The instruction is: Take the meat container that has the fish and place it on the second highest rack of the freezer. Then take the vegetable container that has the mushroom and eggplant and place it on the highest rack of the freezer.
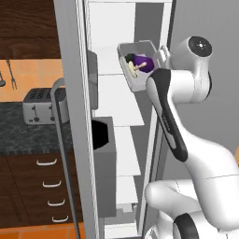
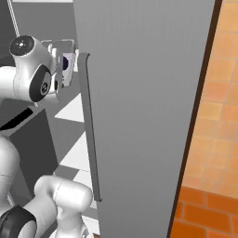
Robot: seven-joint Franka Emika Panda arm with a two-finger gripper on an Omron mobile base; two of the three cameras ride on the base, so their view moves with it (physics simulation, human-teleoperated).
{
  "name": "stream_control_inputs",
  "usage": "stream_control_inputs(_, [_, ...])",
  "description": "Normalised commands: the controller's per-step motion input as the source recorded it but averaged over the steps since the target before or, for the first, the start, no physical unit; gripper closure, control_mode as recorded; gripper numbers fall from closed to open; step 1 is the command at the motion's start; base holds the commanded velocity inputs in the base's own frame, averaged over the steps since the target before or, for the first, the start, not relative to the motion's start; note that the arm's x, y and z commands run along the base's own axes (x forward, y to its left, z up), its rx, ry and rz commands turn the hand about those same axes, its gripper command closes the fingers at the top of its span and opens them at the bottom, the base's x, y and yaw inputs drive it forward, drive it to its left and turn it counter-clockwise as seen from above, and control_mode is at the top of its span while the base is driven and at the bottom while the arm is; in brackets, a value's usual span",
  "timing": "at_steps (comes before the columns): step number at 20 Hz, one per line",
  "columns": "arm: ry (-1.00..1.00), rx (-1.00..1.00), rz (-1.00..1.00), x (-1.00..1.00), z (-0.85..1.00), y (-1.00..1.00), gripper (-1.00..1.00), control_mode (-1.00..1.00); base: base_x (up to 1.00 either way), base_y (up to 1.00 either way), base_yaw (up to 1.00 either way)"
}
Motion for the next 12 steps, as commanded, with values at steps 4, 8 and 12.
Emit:
stream_control_inputs(4, [0.13, 0.05, -0.02, 0.31, 0.03, 0.07, 1.00, -1.00, 0.00, 0.00, 0.00])
stream_control_inputs(8, [0.03, 0.03, 0.00, 0.47, 0.07, 0.03, 1.00, -1.00, 0.00, 0.00, 0.00])
stream_control_inputs(12, [0.00, 0.00, 0.00, 0.88, 0.02, 0.16, 1.00, -1.00, 0.00, 0.00, 0.00])
